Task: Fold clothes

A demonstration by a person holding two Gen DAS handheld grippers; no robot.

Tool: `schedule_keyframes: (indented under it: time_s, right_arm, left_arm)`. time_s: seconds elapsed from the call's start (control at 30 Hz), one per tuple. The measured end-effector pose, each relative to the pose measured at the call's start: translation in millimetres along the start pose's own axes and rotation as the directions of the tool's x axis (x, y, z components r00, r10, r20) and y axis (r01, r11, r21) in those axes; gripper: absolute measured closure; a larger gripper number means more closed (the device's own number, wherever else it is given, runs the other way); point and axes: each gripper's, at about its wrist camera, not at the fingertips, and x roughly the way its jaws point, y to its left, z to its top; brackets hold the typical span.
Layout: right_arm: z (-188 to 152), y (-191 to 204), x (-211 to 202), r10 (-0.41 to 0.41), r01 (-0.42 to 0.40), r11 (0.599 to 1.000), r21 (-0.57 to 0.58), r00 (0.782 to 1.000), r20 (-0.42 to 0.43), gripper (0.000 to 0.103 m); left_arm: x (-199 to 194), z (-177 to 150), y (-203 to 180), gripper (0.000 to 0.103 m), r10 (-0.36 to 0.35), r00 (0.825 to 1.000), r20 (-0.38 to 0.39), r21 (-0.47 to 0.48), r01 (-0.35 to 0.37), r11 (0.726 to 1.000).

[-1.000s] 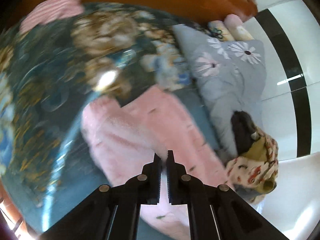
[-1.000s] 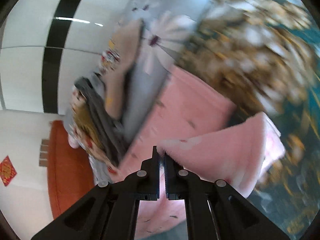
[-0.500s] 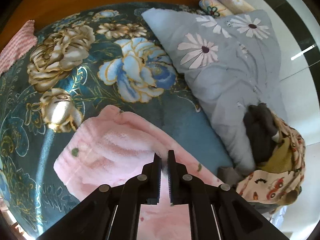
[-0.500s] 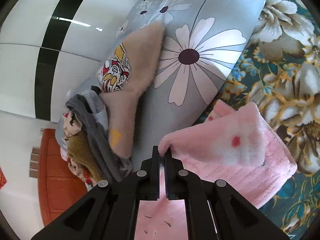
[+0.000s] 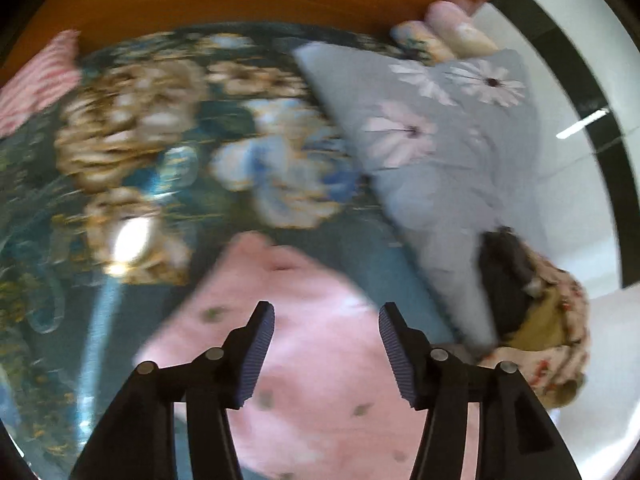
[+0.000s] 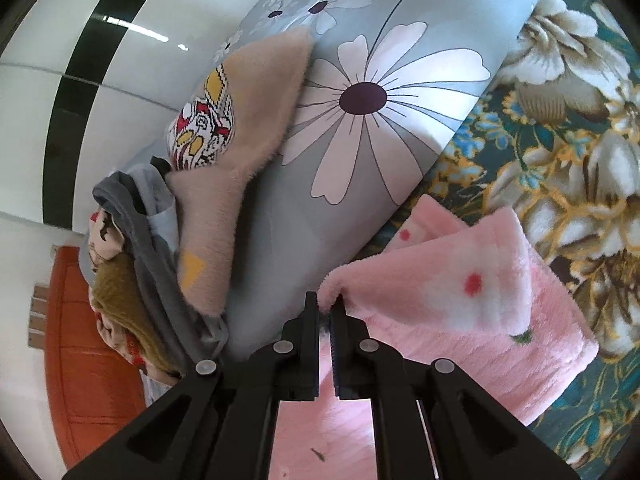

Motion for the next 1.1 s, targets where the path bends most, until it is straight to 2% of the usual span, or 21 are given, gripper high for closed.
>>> schedule_keyframes:
  time_s: [0.07, 0.17, 0.23, 0.27, 0.3, 0.33, 0.43, 0.5, 0.6, 0.77, 0.83, 0.97, 1.1]
  right_arm:
    - [1, 4, 1, -0.016, 0.016, 0.999, -0.030, 1.000, -0.006, 0.097]
    - [3, 12, -1, -0.023, 0.023, 0.998, -0.064, 1.000, -0.004, 0.096]
    - [4, 14, -6, -0.017, 0.017, 0.997, -0.077, 1.000, 0.007, 0.081]
    - [5, 15, -11, -0.013, 0.014, 0.996, -0.086, 1.000, 0.019, 0.069]
    - [5, 15, -18, -0.007, 0.010, 0.996, -0.093, 0.999, 0.033, 0.064]
    - [5, 13, -26, 0.004, 0.001, 0.995, -0.098, 0.999, 0.048, 0.064]
    - [-3, 0, -50, 0.011, -0.002, 0.994, -0.111, 0.997, 0.077, 0.064]
    - [-14, -21, -66, -0.028, 0.038, 0.995, -0.097, 0.995, 0.101, 0.064]
    - [-34, -70, -81, -0.087, 0.087, 0.996, 0.000, 0.990, 0.110, 0.064]
    - [-58, -124, -70, -0.093, 0.081, 0.987, 0.135, 0.992, 0.085, 0.063]
    - [-62, -134, -59, -0.069, 0.049, 0.981, 0.186, 0.993, 0.098, 0.063]
    - [-67, -138, -41, -0.045, 0.017, 0.975, 0.222, 0.992, 0.120, 0.063]
    - [-79, -141, -44, -0.017, -0.017, 0.964, 0.266, 0.992, 0.128, 0.063]
  left_arm:
    - [3, -9, 28, 0.044, 0.039, 0.999, -0.008, -0.065, -0.040, 0.997]
    - [8, -29, 69, 0.044, -0.001, 1.000, -0.014, -0.218, -0.002, 0.976]
    - [13, -40, 90, 0.044, -0.022, 1.000, -0.021, -0.296, 0.015, 0.955]
    - [18, -45, 98, 0.044, -0.022, 0.999, -0.036, -0.322, 0.010, 0.947]
    - [21, -50, 104, 0.044, -0.026, 0.999, -0.047, -0.338, 0.009, 0.941]
    - [24, -54, 108, 0.044, -0.040, 0.998, -0.050, -0.352, 0.020, 0.936]
    - [33, -63, 115, 0.043, -0.083, 0.996, -0.042, -0.384, 0.061, 0.922]
    - [40, -66, 114, 0.043, -0.085, 0.995, -0.051, -0.387, 0.058, 0.920]
    - [46, -65, 111, 0.043, -0.067, 0.997, -0.045, -0.372, 0.046, 0.927]
    - [50, -63, 107, 0.043, -0.048, 0.999, -0.022, -0.339, 0.038, 0.940]
    - [51, -62, 107, 0.043, -0.051, 0.999, -0.018, -0.337, 0.042, 0.940]
    - [52, -64, 116, 0.043, -0.092, 0.996, 0.003, -0.390, 0.086, 0.917]
    - [50, -65, 118, 0.042, -0.117, 0.993, 0.014, -0.396, 0.113, 0.911]
